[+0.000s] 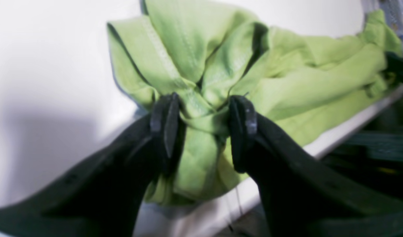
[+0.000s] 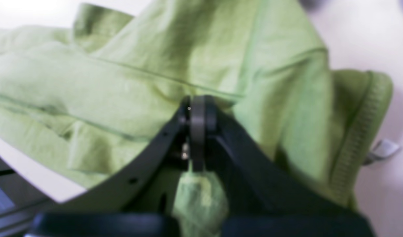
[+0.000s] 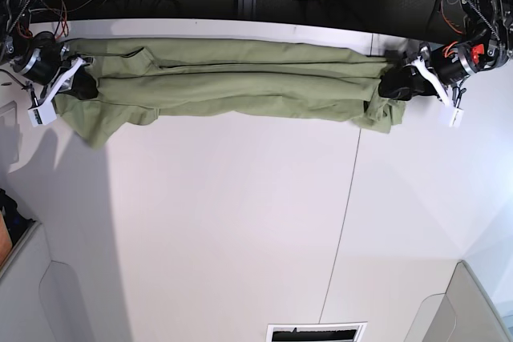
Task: Layout the t-shirt on the table in an organized manner, then fold the t-shirt properly
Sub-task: 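Grasp the ends of the folded strip with both grippers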
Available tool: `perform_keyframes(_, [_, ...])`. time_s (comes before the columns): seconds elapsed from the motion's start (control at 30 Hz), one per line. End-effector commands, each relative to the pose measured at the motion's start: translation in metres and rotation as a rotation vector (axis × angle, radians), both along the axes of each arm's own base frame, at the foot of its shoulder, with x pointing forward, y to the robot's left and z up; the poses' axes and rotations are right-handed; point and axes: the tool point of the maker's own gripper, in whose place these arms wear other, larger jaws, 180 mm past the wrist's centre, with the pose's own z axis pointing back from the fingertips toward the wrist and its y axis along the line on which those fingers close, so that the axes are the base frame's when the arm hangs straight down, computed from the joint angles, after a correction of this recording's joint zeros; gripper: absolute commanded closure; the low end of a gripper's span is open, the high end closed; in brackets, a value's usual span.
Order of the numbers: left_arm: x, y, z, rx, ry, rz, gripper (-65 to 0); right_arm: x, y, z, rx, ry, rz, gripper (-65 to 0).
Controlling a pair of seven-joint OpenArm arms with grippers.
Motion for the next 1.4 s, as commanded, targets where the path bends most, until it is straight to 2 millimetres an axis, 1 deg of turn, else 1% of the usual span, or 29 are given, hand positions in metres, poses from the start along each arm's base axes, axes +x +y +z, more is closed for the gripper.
perform_keyframes(0.0, [0.006,0.006,-0.001,0.047,-0.004,-0.009,-28.8,0.006,-0.008,0.005,-0.031,-0.011,0.007,0.0])
perform_keyframes(0.1, [0.02,0.009,-0.004,0.065,-0.017,0.002,-28.8,0.017,-0.008,0.011,-0.03,-0.033,0.005,0.0])
perform_keyframes(0.23, [0.038,0.014,-0.005,0.043,-0.022,0.033,-28.9,0.023,-0.008,0.015,-0.03,-0.047,0.004,0.0])
perform_keyframes(0.37, [0.055,0.015,0.007,0.045,-0.062,0.032,-30.1,0.023,-0.008,0.015,-0.03,-0.046,0.005,0.0])
perform_keyframes(0.5, [0.066,0.024,0.024,0.078,-0.102,0.018,-30.1,0.02,-0.008,0.012,-0.035,-0.024,0.011,0.0])
perform_keyframes(0.63, [0.066,0.032,0.034,0.1,-0.109,-0.004,-30.2,0.02,-0.008,0.013,-0.035,-0.025,0.011,0.0])
perform_keyframes(0.73, [0.067,0.036,0.037,0.106,-0.11,-0.005,-34.0,0.02,-0.008,0.012,-0.033,-0.025,0.01,0.0])
perform_keyframes(0.8, [0.067,0.036,0.038,0.106,-0.114,-0.003,-35.5,0.02,-0.007,0.012,-0.031,-0.025,0.011,0.0])
perform_keyframes(0.97, [0.067,0.03,0.034,0.086,-0.114,0.001,-36.2,0.021,-0.004,0.014,-0.012,-0.031,0.008,0.0])
perform_keyframes(1.07, [0.065,0.024,0.027,0.064,-0.102,0.013,-36.2,0.021,-0.003,0.014,-0.006,-0.033,0.006,0.0])
perform_keyframes(1.2, [0.062,0.027,0.013,0.076,-0.08,0.038,-40.5,0.02,-0.004,0.014,-0.007,-0.029,0.008,0.0])
perform_keyframes(1.3, [0.06,0.027,0.01,0.074,-0.071,0.039,-40.5,0.02,-0.003,0.014,-0.007,-0.029,0.008,0.0])
perform_keyframes(1.37, [0.059,0.023,0.012,0.042,-0.065,0.036,-40.5,0.02,-0.003,0.014,-0.007,-0.029,0.008,0.0])
